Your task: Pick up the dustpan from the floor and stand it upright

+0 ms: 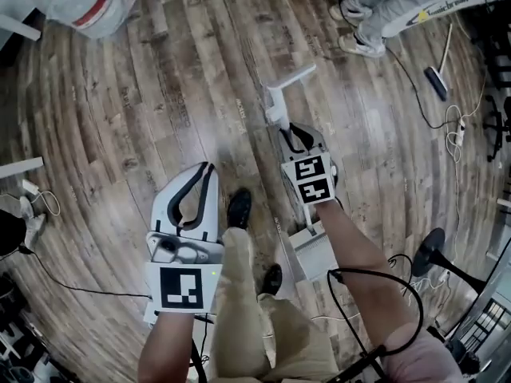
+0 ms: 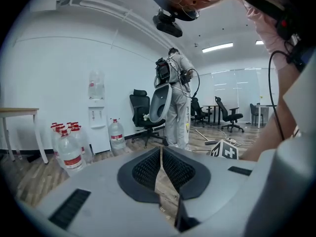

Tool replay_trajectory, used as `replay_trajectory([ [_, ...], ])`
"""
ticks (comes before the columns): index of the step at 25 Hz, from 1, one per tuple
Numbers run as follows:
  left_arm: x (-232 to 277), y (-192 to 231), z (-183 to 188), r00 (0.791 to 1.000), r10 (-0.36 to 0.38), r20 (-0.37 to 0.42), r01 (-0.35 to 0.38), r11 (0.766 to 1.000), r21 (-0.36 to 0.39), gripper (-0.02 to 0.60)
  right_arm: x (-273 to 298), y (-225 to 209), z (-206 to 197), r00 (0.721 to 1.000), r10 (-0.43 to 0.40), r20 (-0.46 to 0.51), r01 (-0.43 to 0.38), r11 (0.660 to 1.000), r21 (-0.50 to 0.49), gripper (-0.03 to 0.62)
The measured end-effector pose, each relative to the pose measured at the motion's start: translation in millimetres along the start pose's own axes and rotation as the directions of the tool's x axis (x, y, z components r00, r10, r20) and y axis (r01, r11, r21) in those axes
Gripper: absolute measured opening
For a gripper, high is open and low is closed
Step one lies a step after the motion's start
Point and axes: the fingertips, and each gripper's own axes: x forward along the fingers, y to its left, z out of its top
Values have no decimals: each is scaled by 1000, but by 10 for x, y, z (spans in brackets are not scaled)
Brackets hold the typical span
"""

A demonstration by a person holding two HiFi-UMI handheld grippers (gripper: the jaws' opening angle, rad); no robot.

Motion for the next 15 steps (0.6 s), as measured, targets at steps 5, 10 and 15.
replay_trajectory([
  [5,-268,-359,368,999,-41,36,39,998,52,23,-681,-37,71,994,-19,106,18,1000,15,87],
  [10,-580,-866,622,996,-76,53,72,994,80,23,-1436,-34,27,979,-52,195,46,998,33,86],
  [15,-962,-1469,848,990,-119,76,110,987,118,23,-2302,-29,-160,959,-86,270,76,996,48,86],
])
